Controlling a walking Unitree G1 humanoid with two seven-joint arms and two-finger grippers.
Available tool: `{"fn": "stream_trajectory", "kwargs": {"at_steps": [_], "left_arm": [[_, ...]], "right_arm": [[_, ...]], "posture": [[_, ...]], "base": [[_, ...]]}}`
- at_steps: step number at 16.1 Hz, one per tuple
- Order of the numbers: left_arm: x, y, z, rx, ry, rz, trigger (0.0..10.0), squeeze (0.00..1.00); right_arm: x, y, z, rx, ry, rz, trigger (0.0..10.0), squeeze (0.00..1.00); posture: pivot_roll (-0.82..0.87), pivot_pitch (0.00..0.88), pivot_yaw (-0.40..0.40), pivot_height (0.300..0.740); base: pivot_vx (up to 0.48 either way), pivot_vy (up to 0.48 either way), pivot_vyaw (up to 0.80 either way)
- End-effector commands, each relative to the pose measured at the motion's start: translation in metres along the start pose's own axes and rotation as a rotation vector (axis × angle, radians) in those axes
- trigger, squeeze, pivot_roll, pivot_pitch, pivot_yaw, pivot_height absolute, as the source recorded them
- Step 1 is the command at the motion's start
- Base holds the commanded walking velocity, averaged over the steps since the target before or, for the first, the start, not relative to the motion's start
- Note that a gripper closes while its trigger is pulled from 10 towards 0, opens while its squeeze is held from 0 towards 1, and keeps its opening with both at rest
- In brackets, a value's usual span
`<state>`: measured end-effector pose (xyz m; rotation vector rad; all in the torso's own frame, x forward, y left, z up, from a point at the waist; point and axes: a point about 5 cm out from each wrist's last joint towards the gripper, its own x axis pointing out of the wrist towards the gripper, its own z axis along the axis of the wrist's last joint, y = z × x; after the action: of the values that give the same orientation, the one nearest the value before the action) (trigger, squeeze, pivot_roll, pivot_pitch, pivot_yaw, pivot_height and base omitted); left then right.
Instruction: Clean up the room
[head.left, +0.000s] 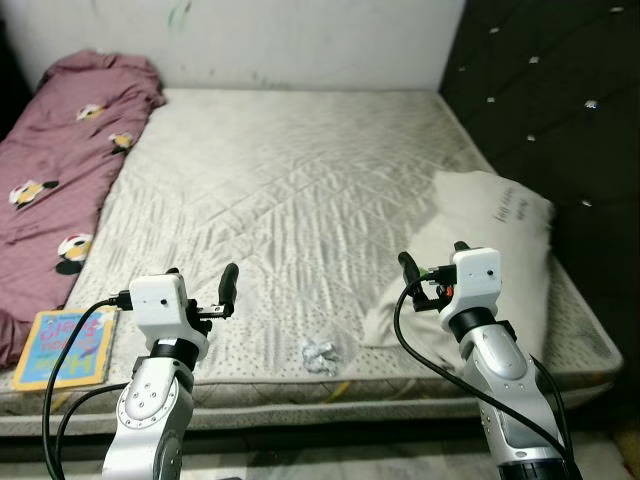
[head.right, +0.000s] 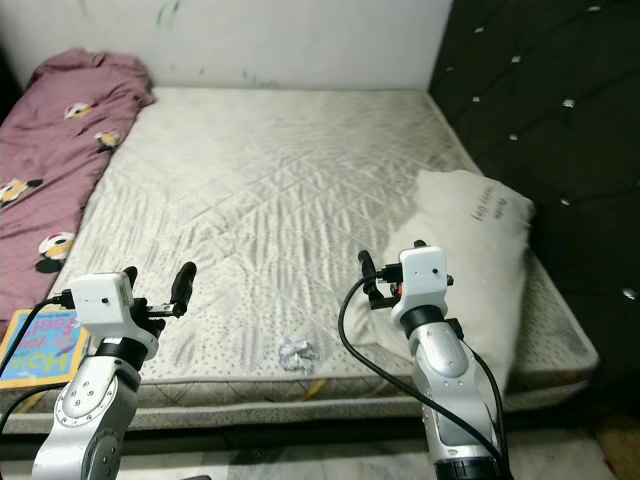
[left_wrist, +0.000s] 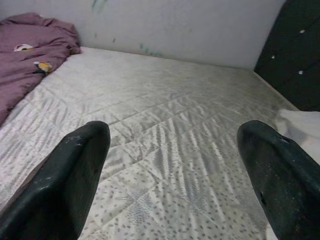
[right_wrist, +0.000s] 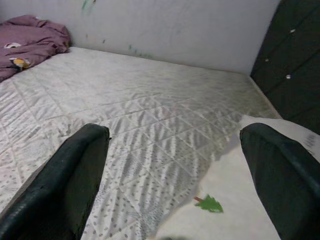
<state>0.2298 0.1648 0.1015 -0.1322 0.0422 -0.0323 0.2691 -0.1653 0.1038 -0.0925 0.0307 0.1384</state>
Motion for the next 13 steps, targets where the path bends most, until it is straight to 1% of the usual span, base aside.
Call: {"fn": "stream_trajectory", "kwargs": {"at_steps": [1,7,9,11,13], "left_arm": [[0.0008,-0.0005,0.0027,0.001,-0.012,-0.004,10.0,0.00],[0.0002,-0.0004,0.0017,-0.004,-0.005,0.002,10.0,0.00],[0.0003,-0.0008,0.0007,-0.024,0.002,0.005,10.0,0.00],[0.0004,-0.0012,0.0006,-0.027,0.001,0.000,10.0,0.00],[0.0000,-0.0016,0.0005,-0.028,0.001,-0.002,10.0,0.00]], "right_arm": [[0.0024,0.0000,0.0023,0.001,-0.009,0.003,10.0,0.00],[0.0016,0.0002,0.0013,0.006,-0.005,0.000,10.0,0.00],[0.0013,-0.0001,0.0001,0.016,0.004,-0.004,10.0,0.00],[0.0012,-0.0001,-0.0002,0.020,0.003,-0.003,10.0,0.00],[0.0009,-0.0003,-0.0006,0.021,0.005,-0.003,10.0,0.00]], "posture": [[0.02,0.000,-0.046,0.740],[0.03,0.000,-0.045,0.740],[0.03,0.000,-0.046,0.740],[0.03,0.000,-0.047,0.740],[0.03,0.000,-0.050,0.740]], "base": [[0.266,0.000,0.00],[0.000,0.000,0.00],[0.000,0.000,0.00],[0.000,0.469,-0.80],[0.000,0.469,0.00]]}}
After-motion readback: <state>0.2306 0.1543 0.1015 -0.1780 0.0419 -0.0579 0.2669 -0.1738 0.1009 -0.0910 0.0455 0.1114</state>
